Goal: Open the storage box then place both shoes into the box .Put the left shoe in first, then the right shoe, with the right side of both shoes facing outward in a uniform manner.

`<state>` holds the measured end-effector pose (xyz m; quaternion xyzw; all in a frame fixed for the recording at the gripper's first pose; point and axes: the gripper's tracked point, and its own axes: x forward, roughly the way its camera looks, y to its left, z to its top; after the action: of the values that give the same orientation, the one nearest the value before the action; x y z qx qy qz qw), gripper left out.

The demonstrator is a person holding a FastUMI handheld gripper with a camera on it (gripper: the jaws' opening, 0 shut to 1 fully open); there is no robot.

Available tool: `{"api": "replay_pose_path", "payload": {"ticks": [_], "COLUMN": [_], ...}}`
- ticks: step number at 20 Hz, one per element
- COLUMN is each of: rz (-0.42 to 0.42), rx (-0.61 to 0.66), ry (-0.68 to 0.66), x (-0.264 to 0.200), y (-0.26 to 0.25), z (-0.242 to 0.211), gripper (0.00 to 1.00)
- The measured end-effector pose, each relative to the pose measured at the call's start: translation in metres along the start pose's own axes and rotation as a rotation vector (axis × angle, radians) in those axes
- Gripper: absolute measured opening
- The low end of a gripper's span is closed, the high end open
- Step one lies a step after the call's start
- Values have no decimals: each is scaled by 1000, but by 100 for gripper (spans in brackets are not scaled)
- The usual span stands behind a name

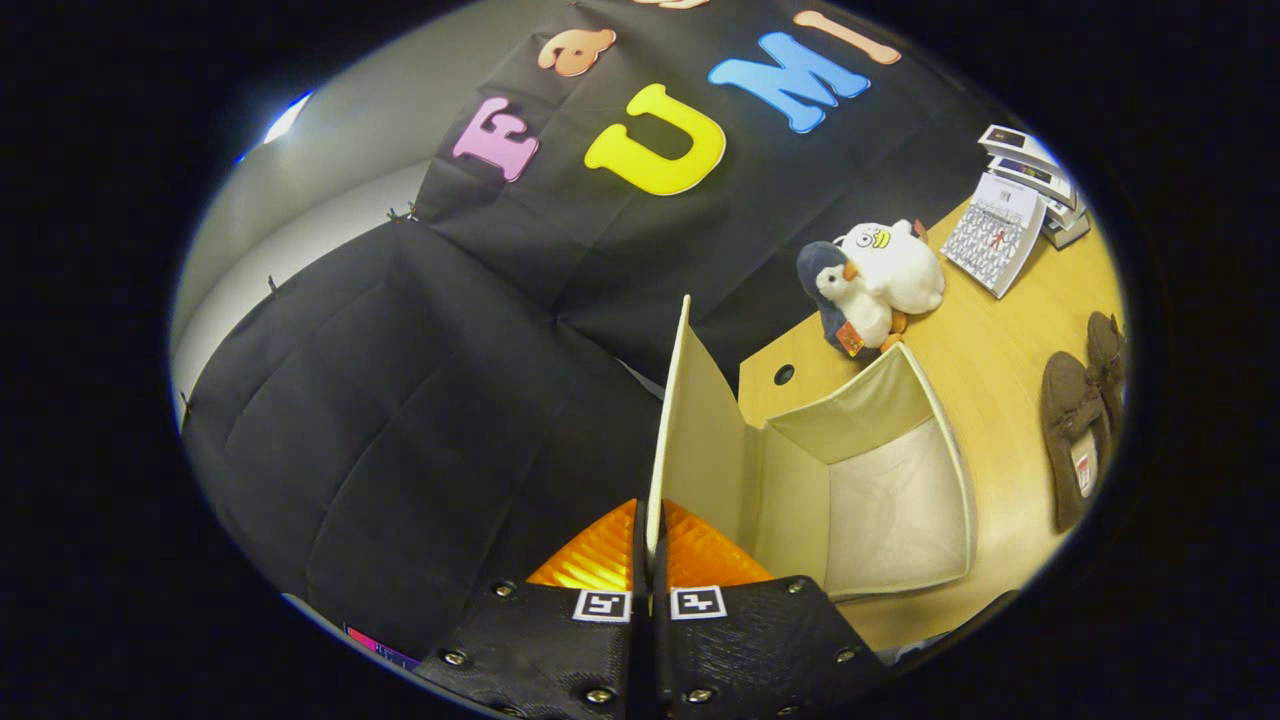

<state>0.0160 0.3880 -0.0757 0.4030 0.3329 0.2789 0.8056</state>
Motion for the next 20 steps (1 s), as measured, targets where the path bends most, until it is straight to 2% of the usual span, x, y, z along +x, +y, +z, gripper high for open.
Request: {"api": "replay_pose_path", "payload": {"ticks": [5,7,9,12,17,20], "rz": [32,50,54,36,5,-45], "rx": [-110,-160,-231,-359,-458,-502], "ry": [35,69,105,73,-20,-92], "x": [21,32,34,26,4,-17], "y": [39,48,57,58,45,29], "z": [-24,-36,-46,-45,-18,9], "gripper": [3,16,43,99,97,97]}}
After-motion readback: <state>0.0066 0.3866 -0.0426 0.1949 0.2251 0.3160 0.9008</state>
